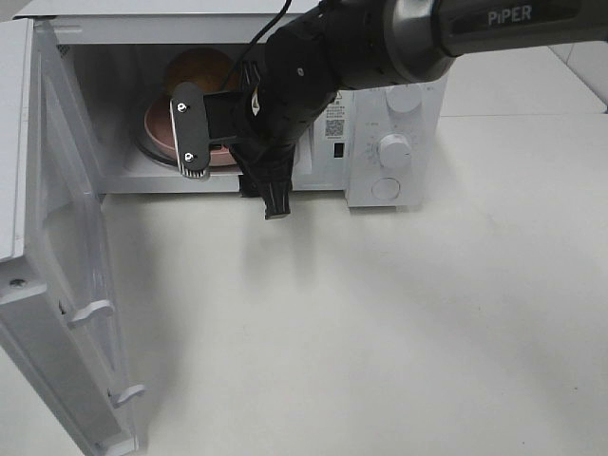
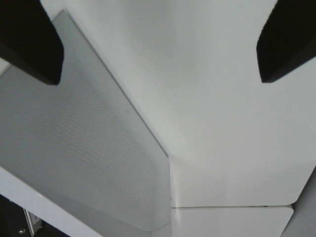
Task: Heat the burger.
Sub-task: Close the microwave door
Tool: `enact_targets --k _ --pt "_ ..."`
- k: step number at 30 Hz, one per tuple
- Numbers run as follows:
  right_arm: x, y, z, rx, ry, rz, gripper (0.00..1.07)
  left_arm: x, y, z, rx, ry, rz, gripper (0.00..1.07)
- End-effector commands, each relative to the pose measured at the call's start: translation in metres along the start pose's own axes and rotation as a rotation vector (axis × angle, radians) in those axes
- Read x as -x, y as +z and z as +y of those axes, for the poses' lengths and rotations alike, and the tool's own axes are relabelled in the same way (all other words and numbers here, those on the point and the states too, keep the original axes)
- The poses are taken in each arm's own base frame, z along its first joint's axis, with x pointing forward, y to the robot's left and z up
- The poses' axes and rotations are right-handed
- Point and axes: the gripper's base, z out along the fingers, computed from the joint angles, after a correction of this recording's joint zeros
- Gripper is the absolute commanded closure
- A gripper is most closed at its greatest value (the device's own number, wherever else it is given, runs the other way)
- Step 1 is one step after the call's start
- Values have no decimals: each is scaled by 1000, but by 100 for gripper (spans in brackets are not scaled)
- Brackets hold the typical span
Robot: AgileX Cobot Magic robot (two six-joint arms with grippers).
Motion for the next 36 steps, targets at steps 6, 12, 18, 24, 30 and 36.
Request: enact_targets --k 6,12,18,24,30,36 --pt "-7 -23 9 -1 1 0 38 -1 -2 -1 -2 -9 -21 7" --pt "-10 -37 13 0 -6 5 38 -1 -2 -1 -2 -9 -21 7" --pt "-16 -57 23 18 12 16 38 -1 -2 -1 -2 -9 -21 7" --pt "-23 -76 35 27 68 21 38 -1 -2 -1 -2 -9 -21 7" --pt "-32 -95 52 40 168 30 38 -1 -2 -1 -2 -9 -21 7" --pt "-42 -112 72 54 316 43 38 -1 -2 -1 -2 -9 -21 7"
